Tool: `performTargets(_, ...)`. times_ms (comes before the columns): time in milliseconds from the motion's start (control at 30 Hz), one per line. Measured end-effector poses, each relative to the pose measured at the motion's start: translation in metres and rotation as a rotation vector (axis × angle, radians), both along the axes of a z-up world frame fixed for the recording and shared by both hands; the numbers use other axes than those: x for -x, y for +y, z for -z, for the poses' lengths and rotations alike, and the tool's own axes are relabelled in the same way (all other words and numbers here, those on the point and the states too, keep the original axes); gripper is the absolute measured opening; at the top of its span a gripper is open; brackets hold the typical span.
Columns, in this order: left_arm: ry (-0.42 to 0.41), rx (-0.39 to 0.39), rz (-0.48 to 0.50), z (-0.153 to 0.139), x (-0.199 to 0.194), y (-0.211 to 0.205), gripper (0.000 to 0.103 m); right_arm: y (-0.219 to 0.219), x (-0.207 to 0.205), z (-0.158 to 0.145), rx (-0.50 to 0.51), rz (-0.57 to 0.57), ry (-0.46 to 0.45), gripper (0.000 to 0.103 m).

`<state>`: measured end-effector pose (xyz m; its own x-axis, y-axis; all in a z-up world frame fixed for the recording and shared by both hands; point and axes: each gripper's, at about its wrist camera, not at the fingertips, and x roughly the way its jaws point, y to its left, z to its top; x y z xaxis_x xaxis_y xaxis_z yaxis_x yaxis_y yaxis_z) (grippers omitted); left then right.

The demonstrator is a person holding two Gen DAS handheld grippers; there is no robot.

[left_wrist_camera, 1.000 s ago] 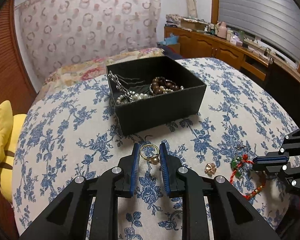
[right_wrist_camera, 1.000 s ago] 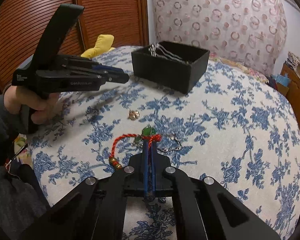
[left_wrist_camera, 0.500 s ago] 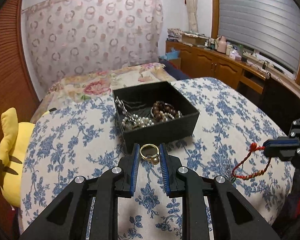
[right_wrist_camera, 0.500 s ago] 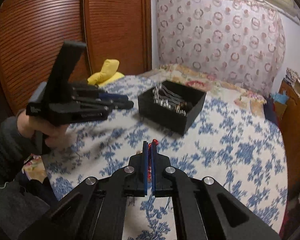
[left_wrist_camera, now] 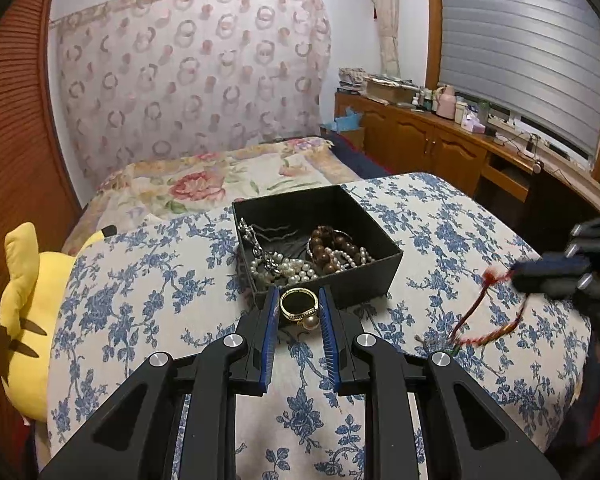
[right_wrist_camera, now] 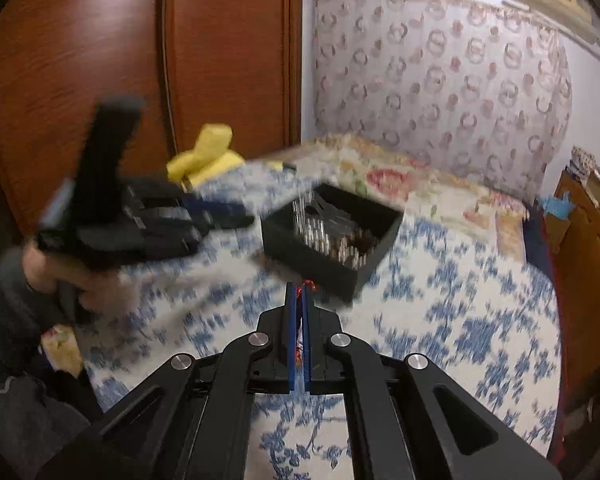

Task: Organize jewelry

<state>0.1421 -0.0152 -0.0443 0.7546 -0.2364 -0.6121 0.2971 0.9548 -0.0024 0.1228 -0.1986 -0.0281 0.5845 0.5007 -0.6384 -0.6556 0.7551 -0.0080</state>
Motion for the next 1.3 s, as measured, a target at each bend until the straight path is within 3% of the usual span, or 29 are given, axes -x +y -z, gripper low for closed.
performTargets(167,0.009,-0.004,0.003,0.005,0.002,0.000,0.019,-0.009,-0.012,0.033,0.078,0.071,0.042,0.003)
performTargets(300,0.009,-0.004,0.004,0.006,0.002,0.001,0.019,-0.024,-0.019,0.042,0.121,0.142,0.040,0.003)
performTargets(667,0.004,0.000,0.003,0.004,0.002,0.000,0.019,-0.021,-0.008,-0.015,0.018,0.078,-0.067,0.003)
performTargets(833,0.004,0.001,-0.002,0.003,0.002,0.002,0.019,-0.015,0.002,-0.036,-0.058,0.006,-0.067,0.003)
performTargets(1100,-0.004,-0.001,-0.004,0.000,0.004,0.007,0.019,-0.009,-0.009,-0.024,0.050,0.070,-0.078,0.003)
performTargets(1300,-0.002,-0.001,-0.005,0.000,0.004,0.006,0.019,-0.006,-0.003,-0.023,-0.007,0.003,-0.033,0.003)
